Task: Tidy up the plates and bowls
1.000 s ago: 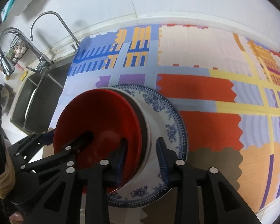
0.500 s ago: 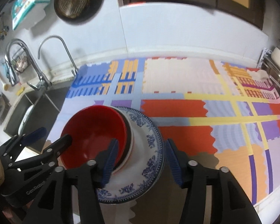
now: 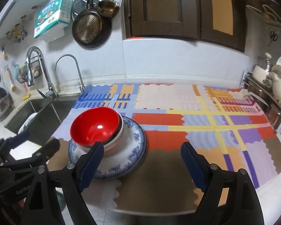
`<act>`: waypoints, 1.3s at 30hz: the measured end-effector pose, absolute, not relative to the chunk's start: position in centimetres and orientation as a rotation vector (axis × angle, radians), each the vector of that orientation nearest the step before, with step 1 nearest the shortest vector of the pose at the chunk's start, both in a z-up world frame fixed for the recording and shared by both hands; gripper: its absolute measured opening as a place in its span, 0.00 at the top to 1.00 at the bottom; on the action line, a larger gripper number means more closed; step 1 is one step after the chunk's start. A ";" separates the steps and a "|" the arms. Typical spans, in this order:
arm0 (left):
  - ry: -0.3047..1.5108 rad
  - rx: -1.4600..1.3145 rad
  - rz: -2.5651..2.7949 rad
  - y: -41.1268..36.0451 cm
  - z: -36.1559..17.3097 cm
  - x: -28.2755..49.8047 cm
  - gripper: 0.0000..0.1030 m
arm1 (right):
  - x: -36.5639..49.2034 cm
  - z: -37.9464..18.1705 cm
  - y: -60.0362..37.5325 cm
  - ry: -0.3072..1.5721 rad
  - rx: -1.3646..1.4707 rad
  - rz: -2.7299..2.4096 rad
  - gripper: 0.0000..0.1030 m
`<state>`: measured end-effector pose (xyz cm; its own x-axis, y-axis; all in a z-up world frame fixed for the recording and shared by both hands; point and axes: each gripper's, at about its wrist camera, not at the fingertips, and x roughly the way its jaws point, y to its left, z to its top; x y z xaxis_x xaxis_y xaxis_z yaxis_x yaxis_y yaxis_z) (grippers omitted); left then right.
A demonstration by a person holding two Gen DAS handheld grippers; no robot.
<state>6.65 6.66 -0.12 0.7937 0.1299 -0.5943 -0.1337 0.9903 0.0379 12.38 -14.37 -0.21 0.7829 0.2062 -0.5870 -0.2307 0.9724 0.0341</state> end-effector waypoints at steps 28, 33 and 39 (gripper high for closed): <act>0.505 0.002 0.142 2.6 3.2 -7.4 0.00 | -2.8 2.7 -20.7 0.507 -0.025 0.192 0.11; 0.497 0.014 0.138 2.4 3.5 -7.5 0.00 | -3.1 2.8 -20.8 0.501 -0.019 0.185 0.11; 0.481 0.033 0.140 2.2 3.8 -7.6 0.00 | -3.3 3.0 -20.8 0.500 -0.011 0.178 0.11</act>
